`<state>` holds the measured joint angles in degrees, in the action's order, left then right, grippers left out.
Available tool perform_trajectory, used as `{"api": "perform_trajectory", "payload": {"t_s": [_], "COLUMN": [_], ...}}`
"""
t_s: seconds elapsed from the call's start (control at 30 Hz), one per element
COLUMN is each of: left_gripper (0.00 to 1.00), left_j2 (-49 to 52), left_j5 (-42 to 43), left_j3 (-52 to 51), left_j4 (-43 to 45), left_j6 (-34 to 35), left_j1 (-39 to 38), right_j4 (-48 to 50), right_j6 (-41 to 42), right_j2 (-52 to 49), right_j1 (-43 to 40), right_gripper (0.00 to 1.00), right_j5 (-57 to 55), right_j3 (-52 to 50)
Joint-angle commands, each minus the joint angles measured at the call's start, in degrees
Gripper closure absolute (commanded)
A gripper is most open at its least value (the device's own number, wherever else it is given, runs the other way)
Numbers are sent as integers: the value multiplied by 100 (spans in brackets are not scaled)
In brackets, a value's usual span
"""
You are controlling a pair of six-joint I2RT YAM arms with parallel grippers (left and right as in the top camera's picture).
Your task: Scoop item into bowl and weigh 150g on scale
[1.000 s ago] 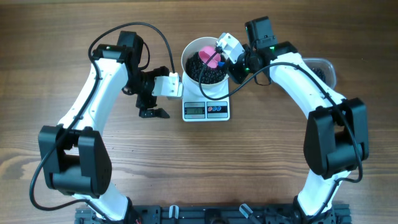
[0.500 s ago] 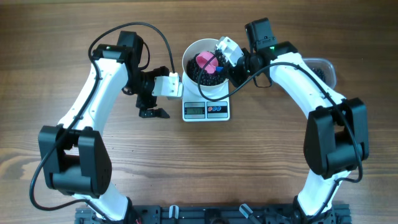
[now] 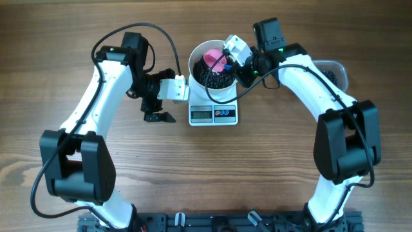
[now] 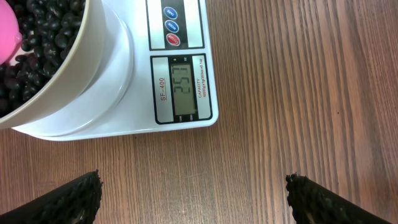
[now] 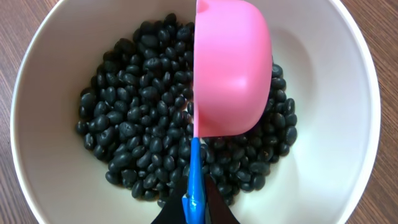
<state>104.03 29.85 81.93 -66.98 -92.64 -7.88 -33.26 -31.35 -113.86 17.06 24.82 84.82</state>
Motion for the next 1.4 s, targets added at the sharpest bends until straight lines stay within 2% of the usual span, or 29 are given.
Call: {"api": "perform_trajectory", "payload": {"t_s": [0.0,0.43,0.6,0.83,1.17,1.37], "left_gripper": [0,0,0,0,0,0], "left_j2": [2,2,2,2,2,2], "left_j5": [9,7,7,7,7,9], "left_j3": [-35,-35,-35,-35,-35,-35], "left_j4": [-2,-2,-2,-2,-2,-2], "left_j6": [11,11,11,11,11,11], "left_j1": [-17,-15,-15,-17,-17,-17], "right_j4": [-140,-968,-931,-625,2,417], "right_j6": [109,195,280,990,2492,3285], "right_j2": [-181,-181,-181,-181,-181,-181], "right_j1": [24,22,22,-122,-721,-1001], "right_gripper": [96,96,96,96,96,96], "right_j5": [31,699,1231,2031,3661,4166], "right_j3": [17,17,17,17,17,17]}}
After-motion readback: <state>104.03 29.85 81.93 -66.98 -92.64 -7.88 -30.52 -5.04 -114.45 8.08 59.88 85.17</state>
